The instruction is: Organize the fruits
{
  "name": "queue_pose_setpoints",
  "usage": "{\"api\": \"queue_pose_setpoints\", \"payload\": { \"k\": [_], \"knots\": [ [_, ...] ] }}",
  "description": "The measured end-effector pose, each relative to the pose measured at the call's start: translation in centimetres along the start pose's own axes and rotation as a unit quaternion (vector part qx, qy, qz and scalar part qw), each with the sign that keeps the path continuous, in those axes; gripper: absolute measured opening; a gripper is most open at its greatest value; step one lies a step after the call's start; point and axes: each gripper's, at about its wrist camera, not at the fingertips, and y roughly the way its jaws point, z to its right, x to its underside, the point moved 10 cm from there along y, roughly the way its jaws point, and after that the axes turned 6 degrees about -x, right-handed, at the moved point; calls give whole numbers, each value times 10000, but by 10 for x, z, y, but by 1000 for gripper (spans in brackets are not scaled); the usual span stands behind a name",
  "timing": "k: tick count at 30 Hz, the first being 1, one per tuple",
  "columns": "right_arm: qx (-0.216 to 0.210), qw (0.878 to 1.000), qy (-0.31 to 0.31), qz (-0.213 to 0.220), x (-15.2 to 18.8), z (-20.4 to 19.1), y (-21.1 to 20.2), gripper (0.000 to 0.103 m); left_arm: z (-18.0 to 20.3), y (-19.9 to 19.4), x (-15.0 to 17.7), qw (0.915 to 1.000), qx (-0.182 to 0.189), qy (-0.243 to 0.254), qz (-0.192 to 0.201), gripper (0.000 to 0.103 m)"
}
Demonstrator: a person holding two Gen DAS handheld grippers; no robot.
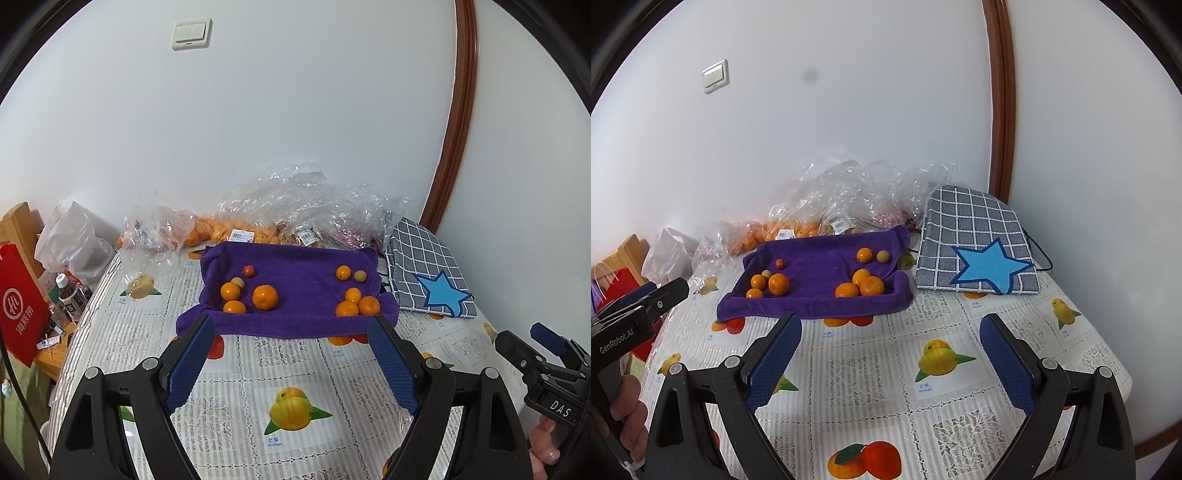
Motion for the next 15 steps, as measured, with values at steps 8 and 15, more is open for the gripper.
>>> {"api": "queue_pose_setpoints", "payload": {
  "k": [8,15],
  "knots": [
    [2,10000,-7,16,0,-1,-2,96,-2,0,0,10000,-4,-17,3,84],
    [2,10000,-28,48,-1,-2,-3,96,-1,-3,-1,10000,-7,31,16,84]
  ]
}}
